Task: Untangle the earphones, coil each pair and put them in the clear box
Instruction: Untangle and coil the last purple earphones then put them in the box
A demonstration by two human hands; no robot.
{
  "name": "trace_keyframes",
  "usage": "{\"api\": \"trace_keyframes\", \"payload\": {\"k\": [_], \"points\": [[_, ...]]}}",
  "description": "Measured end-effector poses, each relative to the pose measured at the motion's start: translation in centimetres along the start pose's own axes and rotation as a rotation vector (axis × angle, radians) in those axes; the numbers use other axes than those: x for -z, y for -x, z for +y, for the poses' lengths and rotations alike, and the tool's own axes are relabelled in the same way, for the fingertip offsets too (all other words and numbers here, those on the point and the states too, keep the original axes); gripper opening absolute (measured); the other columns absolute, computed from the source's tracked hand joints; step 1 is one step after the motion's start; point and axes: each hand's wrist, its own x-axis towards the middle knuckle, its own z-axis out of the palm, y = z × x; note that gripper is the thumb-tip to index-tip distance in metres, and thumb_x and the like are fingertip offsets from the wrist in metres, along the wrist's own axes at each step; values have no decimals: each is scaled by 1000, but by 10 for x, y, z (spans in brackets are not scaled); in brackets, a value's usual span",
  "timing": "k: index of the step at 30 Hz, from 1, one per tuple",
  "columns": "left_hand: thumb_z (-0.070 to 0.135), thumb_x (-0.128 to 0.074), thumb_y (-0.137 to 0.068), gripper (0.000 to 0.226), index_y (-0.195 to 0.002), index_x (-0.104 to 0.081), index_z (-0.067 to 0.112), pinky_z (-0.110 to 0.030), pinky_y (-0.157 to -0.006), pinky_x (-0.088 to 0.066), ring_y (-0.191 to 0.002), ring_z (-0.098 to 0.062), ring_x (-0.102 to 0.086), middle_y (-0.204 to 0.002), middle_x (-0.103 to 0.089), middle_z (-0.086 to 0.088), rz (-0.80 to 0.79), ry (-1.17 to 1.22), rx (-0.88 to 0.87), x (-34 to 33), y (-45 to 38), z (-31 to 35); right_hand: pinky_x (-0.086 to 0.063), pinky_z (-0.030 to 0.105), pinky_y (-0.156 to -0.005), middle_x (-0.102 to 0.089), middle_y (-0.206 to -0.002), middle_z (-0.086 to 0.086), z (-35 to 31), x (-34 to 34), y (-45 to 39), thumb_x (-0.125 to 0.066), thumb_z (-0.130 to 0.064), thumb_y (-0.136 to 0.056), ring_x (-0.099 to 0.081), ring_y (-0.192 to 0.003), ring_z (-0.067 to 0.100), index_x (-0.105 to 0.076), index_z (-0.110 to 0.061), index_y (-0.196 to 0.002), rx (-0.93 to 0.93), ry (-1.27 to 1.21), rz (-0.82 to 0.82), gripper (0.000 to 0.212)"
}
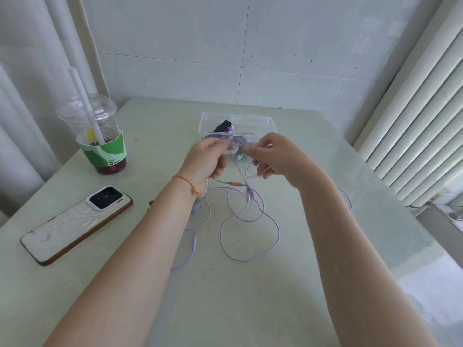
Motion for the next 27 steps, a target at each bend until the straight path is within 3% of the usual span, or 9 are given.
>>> {"api": "trace_keyframes", "payload": {"k": [3,6,10,13,15,19,22,24,27], "points": [[17,-51,-99,20,-80,-55,11,-16,-39,-16,-31,-9,-26,-39,-38,8,168,124,-3,7,-5,-3,-41,25,-48,-65,-70,1,2,4,4,-70,-26,-87,-50,-48,15,-62,-9,-89,-30,196,-103,19],[19,-48,-99,16,-86,-52,10,-16,-40,-16,-31,-10,-22,-39,-38,8,217,172,14,14,-8,-3,-36,22,-48,-61,-63,-3,5,9,5,-67,-23,-87,-43,-48,15,-67,-8,-85,-49,353,-118,15],[21,-46,-101,23,-80,-54,16,-15,-39,-20,-30,-8,-22,-49,-52,2,-7,301,117,10,-3,3,-49,22,-55,-64,-72,-2,5,2,3,-68,-24,-87,-55,-56,12,-72,-9,-92,12,295,-131,16],[20,-49,-98,16,-91,-61,13,-20,-42,-28,-36,-9,-32,-70,-65,-4,-261,473,185,4,5,10,-52,24,-65,-67,-83,-2,3,-14,5,-73,-30,-83,-58,-69,10,-72,-19,-101,75,330,-226,21],[16,-50,-96,19,-109,-59,7,-21,-46,-37,-45,-11,-43,-87,-67,-7,-334,589,185,2,8,13,-48,23,-65,-66,-82,0,4,-22,5,-73,-31,-83,-55,-68,10,-73,-20,-97,82,415,-286,18],[5,-41,-100,22,-119,-53,7,-20,-55,-50,-62,-16,-62,-100,-66,-15,-218,672,109,4,6,14,-46,22,-60,-65,-70,2,4,-20,5,-66,-20,-84,-58,-62,10,-73,-12,-86,75,465,-262,11],[-1,-39,-99,36,-134,-47,6,-31,-73,-57,-91,-33,-68,-117,-62,-24,-198,771,81,6,3,11,-53,29,-69,-72,-86,8,5,-17,4,-66,-14,-83,-62,-69,14,-72,-14,-93,112,307,-240,11],[2,-43,-98,37,-134,-49,-1,-38,-92,-54,-112,-38,-63,-131,-55,-28,-242,861,102,4,5,13,-54,30,-74,-72,-91,6,4,-17,4,-68,-15,-84,-61,-71,14,-72,-21,-98,135,255,-276,16],[6,-47,-95,37,-129,-53,-8,-43,-108,-44,-126,-37,-55,-131,-55,-25,-250,937,112,3,7,15,-52,24,-69,-69,-86,5,4,-20,7,-68,-20,-87,-57,-69,10,-74,-23,-101,112,367,-387,15]]}}
